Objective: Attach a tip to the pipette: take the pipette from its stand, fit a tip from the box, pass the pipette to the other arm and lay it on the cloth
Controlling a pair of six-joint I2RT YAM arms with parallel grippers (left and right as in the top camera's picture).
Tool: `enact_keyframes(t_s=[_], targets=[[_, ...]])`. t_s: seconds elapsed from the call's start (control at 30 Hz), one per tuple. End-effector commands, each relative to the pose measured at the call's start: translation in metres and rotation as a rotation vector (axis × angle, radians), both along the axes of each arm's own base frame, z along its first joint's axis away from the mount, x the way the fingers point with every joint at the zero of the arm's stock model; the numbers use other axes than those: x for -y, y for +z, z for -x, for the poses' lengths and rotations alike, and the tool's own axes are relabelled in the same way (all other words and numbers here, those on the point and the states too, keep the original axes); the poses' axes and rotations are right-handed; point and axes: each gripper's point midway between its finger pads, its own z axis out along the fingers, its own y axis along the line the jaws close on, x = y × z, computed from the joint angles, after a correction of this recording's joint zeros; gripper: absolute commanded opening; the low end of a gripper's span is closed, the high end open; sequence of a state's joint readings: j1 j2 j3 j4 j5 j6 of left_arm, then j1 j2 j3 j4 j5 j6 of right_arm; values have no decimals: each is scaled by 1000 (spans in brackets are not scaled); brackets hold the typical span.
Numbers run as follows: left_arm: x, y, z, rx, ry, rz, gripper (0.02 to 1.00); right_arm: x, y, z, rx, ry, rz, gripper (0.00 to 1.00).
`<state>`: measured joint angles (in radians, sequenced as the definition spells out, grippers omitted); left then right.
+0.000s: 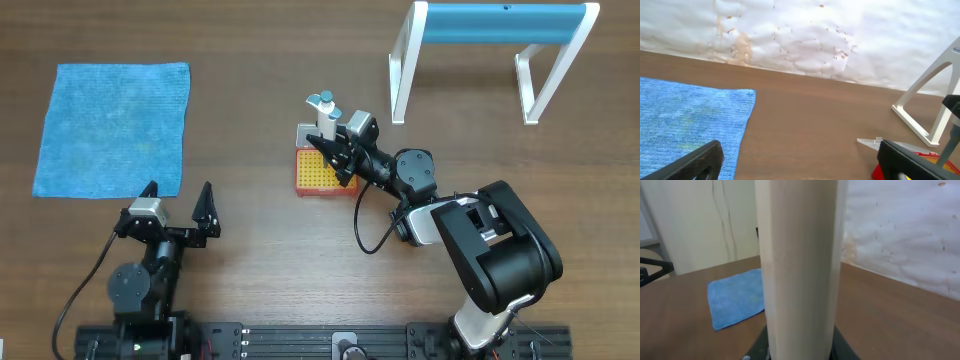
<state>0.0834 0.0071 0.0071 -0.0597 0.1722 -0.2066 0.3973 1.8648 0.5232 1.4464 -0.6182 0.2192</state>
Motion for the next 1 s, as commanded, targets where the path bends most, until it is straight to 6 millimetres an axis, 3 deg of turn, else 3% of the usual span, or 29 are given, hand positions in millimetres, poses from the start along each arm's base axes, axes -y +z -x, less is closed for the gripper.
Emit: enact_keyframes(t_s=[0.03, 0.23, 0.5, 1.0], targets=[[-2, -2, 0, -5, 9, -9, 996, 1, 6, -8, 31, -16, -1, 73], [-2, -2, 0, -5, 9, -9, 996, -1, 10, -11, 40, -16, -5, 71], [-2, -2, 0, -5, 10, -9, 996, -3, -5, -12, -5, -12, 13, 71], [-2, -2, 0, -5, 9, -9, 996, -5, -17, -12, -31, -7, 25, 71]])
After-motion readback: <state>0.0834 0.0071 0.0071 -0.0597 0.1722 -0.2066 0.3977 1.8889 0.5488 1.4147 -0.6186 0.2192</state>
